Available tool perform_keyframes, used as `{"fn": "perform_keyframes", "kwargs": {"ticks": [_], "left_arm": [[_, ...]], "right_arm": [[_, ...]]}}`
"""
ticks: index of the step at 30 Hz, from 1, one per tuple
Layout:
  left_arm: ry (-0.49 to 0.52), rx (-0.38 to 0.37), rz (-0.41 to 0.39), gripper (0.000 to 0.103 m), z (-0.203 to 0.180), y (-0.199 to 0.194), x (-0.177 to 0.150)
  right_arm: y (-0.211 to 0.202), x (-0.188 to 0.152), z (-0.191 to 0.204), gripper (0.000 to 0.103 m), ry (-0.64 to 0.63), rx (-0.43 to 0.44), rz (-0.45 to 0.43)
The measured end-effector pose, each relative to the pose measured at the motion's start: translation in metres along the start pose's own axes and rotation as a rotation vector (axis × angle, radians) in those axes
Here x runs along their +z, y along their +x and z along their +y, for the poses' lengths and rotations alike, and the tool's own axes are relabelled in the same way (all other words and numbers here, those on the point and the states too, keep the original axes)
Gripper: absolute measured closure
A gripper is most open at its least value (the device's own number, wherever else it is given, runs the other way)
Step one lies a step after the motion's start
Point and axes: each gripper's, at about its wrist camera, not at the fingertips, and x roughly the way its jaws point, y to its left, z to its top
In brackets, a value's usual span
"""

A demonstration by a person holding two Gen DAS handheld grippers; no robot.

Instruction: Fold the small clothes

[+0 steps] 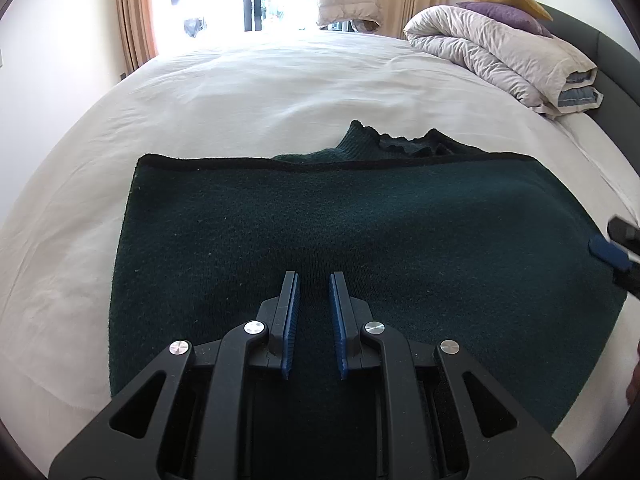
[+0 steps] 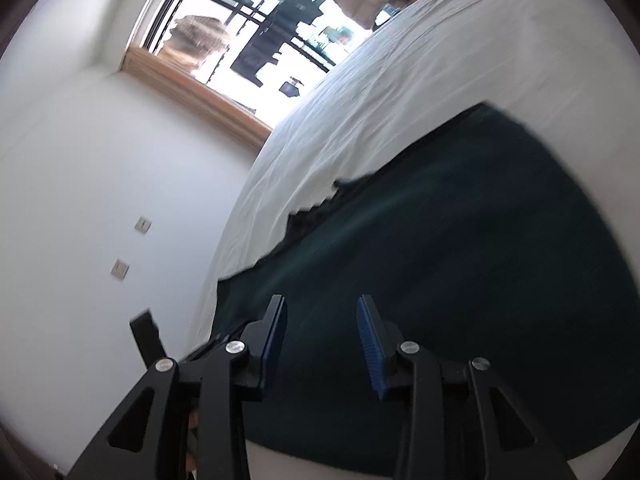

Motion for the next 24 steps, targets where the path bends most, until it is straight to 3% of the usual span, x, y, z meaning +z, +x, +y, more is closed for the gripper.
{"fn": "perform_keyframes", "kwargs": {"ticks": [3, 7, 13, 16, 17, 19, 22, 24], "left_arm": [[-0.007, -0.005, 0.001, 0.087, 0.001, -0.001, -0.001], [-0.006, -0.011, 0.002, 0.087, 0.003, -0.003, -0.003], [-0.019, -0.019, 0.001, 0.087, 0.006, -0.006, -0.006], [-0.028, -0.025, -0.007, 0.087, 0.010, -0.016, -0.012], [-0.034, -0.025, -0.010, 0.087, 0.011, -0.022, -0.016], [-0.074, -0.021, -0.020, 0.087, 0.019, -0.038, -0.025], [-0.197, -0.040, -0.071, 0.087, 0.037, -0.075, -0.049], [-0.318, -0.076, -0.093, 0.079, 0.053, -0.095, -0.074]], "right_arm": [[0.022, -0.019, -0.008, 0.065, 0.006, -0.038, 0.064], [-0.003, -0.024, -0.027, 0.071, 0.065, -0.043, -0.006], [-0.069, -0.031, -0.067, 0.083, 0.169, -0.180, -0.166], [-0.102, -0.040, -0.072, 0.074, 0.228, -0.261, -0.266], [-0.110, -0.044, -0.071, 0.067, 0.243, -0.273, -0.290], [-0.119, -0.049, -0.060, 0.059, 0.228, -0.260, -0.312], [-0.119, -0.050, -0.035, 0.055, 0.149, -0.215, -0.311], [-0.116, -0.047, -0.024, 0.052, 0.110, -0.153, -0.292]]}}
